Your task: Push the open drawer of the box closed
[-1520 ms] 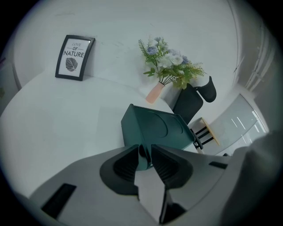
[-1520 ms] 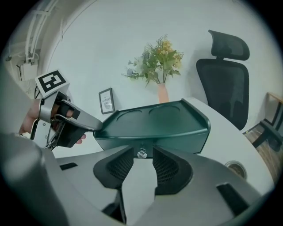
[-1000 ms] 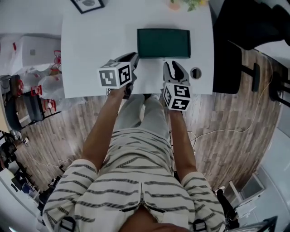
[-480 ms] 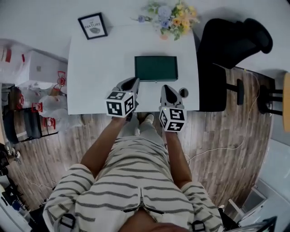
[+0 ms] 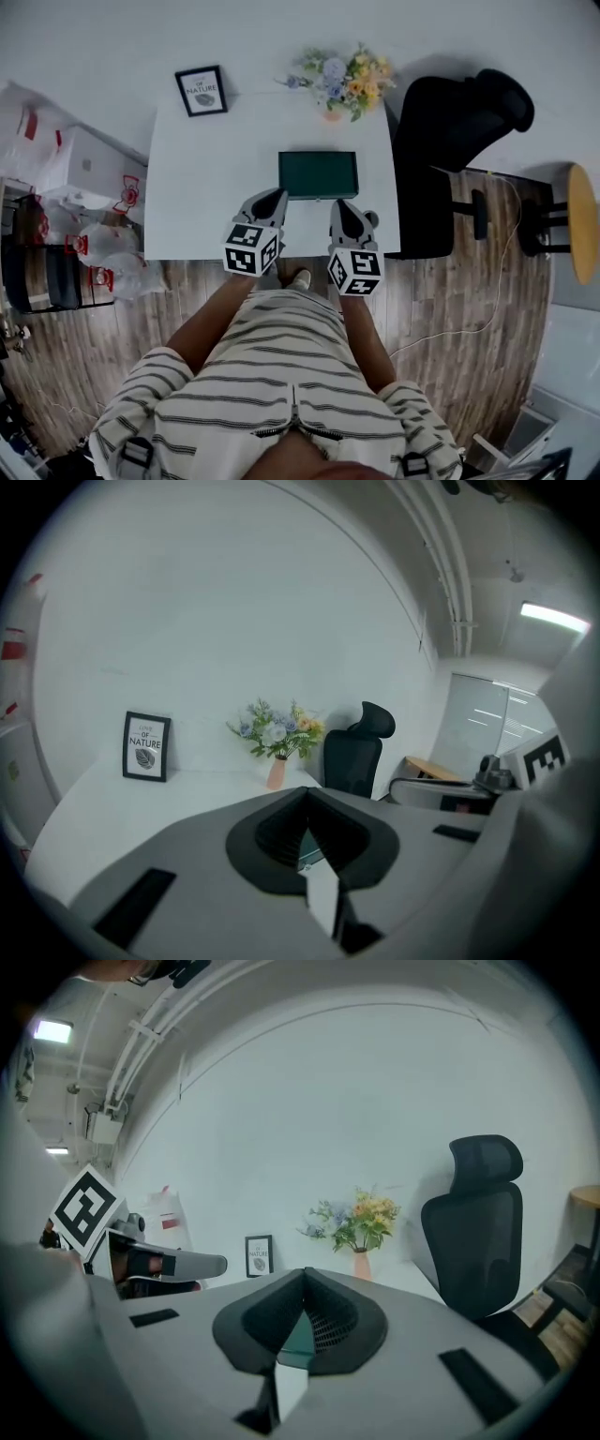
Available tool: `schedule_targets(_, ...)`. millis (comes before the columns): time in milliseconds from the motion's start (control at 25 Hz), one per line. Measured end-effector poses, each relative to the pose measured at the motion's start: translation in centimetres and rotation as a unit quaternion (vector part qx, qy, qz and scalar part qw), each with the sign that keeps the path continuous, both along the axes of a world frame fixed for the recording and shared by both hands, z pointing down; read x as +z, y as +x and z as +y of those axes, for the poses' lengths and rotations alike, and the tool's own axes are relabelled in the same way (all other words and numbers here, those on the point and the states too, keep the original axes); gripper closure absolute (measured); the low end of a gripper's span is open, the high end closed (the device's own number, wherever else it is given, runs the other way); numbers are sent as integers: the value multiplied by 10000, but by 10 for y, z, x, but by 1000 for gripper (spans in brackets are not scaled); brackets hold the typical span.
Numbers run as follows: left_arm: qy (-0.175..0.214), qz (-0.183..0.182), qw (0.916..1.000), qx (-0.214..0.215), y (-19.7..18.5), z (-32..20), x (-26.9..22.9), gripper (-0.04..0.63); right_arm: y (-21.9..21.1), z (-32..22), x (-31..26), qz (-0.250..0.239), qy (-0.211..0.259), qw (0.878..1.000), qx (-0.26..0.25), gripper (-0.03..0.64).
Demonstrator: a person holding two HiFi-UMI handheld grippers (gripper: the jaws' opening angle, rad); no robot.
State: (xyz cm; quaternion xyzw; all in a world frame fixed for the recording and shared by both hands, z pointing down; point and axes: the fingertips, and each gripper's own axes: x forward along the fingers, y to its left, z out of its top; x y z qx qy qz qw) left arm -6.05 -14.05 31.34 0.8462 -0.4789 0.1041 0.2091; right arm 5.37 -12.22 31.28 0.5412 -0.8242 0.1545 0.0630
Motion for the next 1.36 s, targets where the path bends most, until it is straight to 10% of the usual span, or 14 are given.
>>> schedule_targets(600,1095,-53,9940,32,4,-4,-42,594,1,-12,-36,18,607,9981,119,624)
schedule_targets(1360,1384,-122,9903,95,5,-17,-40,594,14,-24,-38,-42,817,9964,229,624)
